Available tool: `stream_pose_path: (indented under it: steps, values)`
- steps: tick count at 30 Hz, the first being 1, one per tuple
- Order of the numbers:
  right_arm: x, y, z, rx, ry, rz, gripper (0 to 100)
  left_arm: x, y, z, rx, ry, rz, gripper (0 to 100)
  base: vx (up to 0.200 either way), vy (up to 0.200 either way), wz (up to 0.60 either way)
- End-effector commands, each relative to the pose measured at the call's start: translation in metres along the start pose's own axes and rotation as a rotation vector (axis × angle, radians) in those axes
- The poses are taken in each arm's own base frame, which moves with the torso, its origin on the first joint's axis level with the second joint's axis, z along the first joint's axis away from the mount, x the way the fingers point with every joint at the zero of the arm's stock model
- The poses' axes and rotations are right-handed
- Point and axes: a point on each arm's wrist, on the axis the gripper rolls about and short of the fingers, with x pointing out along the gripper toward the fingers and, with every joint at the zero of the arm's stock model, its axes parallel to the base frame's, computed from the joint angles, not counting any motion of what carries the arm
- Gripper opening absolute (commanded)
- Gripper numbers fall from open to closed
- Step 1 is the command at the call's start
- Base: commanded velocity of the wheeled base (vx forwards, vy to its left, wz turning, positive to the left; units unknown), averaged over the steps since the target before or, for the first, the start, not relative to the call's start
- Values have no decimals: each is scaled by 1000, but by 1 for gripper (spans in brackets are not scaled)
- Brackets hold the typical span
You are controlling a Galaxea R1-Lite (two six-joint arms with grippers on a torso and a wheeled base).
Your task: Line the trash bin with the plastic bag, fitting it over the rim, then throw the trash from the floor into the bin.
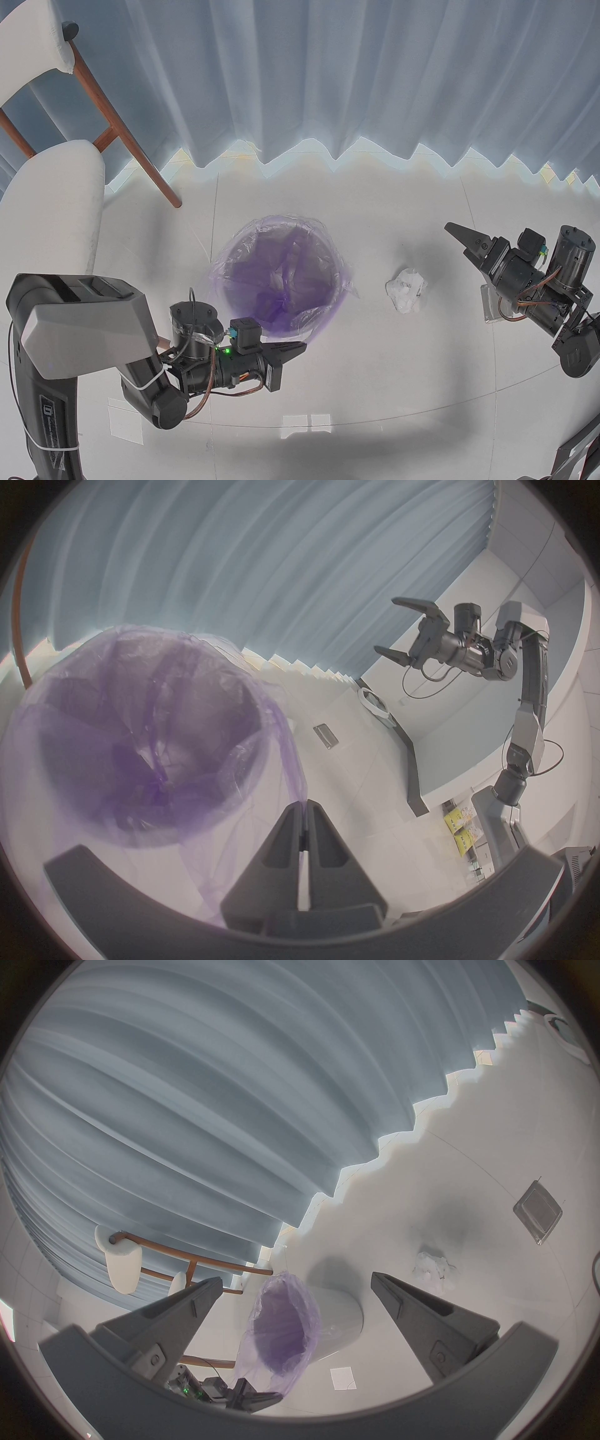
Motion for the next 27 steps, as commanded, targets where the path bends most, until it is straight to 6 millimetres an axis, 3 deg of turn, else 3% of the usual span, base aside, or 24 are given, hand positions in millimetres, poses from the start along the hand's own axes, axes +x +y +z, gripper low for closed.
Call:
stream_pose_path:
  steps: [1,9,27]
  values:
    - [-1,1,1,-1,-4,3,100,4,-15,-10,-3,39,-24,0,0,0,0]
    - [0,-1,1,0,-3,-1,100,25,-16,-61,54,104,-27,0,0,0,0]
    - [1,-3,-1,2,4,-8,100,43,-12,-82,-3,123,54,0,0,0,0]
